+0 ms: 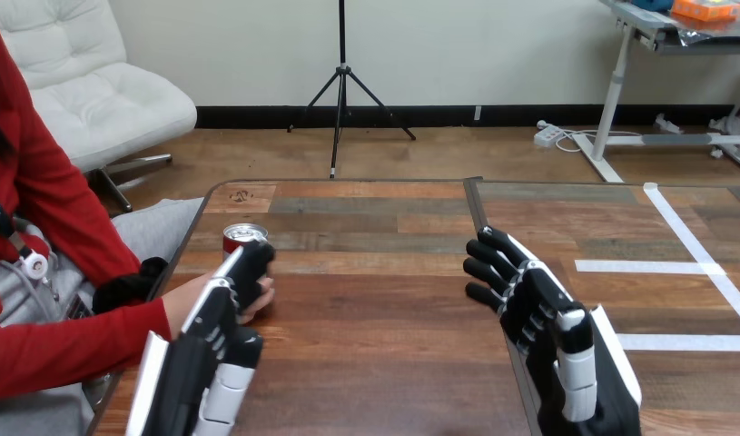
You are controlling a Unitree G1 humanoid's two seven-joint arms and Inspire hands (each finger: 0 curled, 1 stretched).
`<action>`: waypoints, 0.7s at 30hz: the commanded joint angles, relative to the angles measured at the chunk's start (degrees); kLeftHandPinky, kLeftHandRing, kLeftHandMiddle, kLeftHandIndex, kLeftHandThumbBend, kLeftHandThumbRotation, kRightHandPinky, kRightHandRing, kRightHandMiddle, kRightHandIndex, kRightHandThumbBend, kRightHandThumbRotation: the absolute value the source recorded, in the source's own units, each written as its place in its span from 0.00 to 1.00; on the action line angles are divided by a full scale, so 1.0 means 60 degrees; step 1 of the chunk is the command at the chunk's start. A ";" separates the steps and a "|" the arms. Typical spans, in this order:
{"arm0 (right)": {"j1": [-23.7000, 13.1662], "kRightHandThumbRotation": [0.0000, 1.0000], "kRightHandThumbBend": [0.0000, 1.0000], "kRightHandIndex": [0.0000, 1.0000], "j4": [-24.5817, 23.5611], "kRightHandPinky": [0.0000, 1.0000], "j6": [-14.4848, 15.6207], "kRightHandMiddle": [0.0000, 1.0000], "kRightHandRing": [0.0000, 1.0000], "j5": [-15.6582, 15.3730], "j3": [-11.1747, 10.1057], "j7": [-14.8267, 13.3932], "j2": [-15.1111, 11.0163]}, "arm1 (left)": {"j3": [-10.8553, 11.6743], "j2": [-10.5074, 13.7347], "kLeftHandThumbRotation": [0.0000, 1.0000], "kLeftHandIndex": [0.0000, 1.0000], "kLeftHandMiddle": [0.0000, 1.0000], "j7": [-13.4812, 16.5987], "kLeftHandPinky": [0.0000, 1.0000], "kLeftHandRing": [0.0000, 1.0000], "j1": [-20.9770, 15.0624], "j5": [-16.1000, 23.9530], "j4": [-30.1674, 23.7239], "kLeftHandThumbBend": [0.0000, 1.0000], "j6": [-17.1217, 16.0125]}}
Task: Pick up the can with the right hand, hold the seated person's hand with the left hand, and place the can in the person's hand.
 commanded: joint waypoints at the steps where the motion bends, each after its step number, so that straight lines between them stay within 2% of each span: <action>1: -0.0270 1.00 1.00 0.88 -0.0472 0.84 -0.0382 0.88 0.87 0.0097 -0.0008 -0.0019 0.0216 | -0.0146 -0.0160 0.96 0.88 0.89 -0.0225 0.88 0.89 -0.0336 -0.0260 -0.0466 0.70 -0.0134; 13: -0.0229 1.00 1.00 0.87 -0.0534 0.83 -0.0305 0.88 0.87 0.0163 0.0022 0.0004 0.0212 | -0.0264 -0.0154 0.96 0.89 0.90 -0.0699 0.89 0.90 -0.0358 -0.0514 -0.0386 0.69 -0.0095; 21: -0.0203 1.00 1.00 0.87 -0.0619 0.83 -0.0206 0.88 0.87 0.0256 0.0035 0.0010 0.0220 | -0.0336 -0.0237 0.95 0.90 0.90 -0.0763 0.90 0.91 -0.0299 -0.0576 -0.0508 0.70 0.0063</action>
